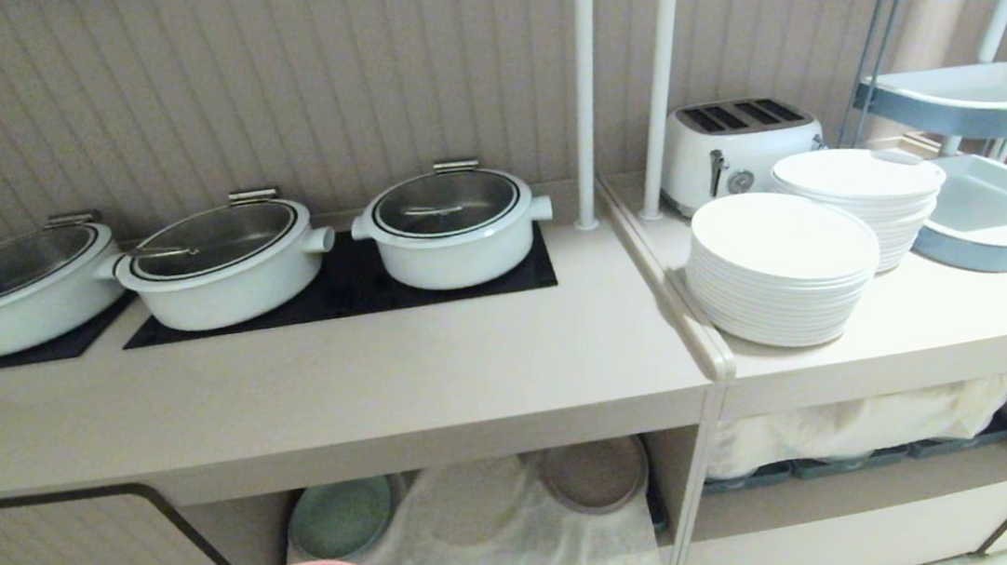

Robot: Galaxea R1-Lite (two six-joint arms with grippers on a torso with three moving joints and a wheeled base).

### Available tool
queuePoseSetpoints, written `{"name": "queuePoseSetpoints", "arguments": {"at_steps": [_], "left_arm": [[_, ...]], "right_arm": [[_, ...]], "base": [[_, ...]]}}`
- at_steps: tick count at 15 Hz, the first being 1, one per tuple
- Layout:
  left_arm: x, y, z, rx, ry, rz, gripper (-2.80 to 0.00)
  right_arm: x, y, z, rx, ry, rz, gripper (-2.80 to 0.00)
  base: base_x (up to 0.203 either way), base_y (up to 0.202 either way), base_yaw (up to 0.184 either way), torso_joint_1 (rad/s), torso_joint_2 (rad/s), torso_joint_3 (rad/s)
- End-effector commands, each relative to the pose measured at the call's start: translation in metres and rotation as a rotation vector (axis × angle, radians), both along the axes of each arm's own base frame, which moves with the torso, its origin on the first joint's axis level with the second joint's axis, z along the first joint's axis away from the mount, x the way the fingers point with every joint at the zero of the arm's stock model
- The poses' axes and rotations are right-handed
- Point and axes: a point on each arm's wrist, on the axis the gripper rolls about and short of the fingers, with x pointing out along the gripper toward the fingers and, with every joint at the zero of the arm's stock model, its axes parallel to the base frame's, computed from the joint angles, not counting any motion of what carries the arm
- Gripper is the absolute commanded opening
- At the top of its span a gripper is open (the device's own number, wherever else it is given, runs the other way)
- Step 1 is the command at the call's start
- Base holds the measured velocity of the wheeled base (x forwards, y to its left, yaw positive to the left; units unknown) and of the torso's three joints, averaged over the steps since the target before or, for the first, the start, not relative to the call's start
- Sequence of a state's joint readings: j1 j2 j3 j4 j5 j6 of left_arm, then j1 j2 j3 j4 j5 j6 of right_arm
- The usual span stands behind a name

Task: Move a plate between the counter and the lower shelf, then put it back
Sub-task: Put the plate

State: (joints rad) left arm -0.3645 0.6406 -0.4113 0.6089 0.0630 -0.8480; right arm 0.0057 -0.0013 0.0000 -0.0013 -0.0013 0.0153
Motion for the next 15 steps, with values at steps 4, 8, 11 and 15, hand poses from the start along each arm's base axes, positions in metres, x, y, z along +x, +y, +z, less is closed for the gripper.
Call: {"name": "queuePoseSetpoints", "arguments": {"at_steps": [4,8,11,15], "left_arm": [[0.0002,0.0001,0.0004,0.004,0.003,0.009,-2.8],[-0.003,0.0024,-0.0035,0.053,0.032,0.034,-2.8],[-0.0037,0.0035,-0.0048,0.081,0.035,0.057,-2.8],[-0.0031,0.0032,-0.0043,0.076,0.028,0.059,-2.8]], "right_arm": [[0.0001,0.0,0.0002,0.0,0.0,0.0,-2.8],[0.0,0.0,0.0005,0.0,0.0,0.0,-2.8],[0.0001,0.0,0.0002,0.0,0.0,0.0,-2.8],[0.0001,0.0,0.0002,0.0,0.0,0.0,-2.8]], "base": [[0.0,0.0,0.0,0.0,0.0,0.0],[0.0,0.0,0.0,0.0,0.0,0.0],[0.0,0.0,0.0,0.0,0.0,0.0],[0.0,0.0,0.0,0.0,0.0,0.0]]}}
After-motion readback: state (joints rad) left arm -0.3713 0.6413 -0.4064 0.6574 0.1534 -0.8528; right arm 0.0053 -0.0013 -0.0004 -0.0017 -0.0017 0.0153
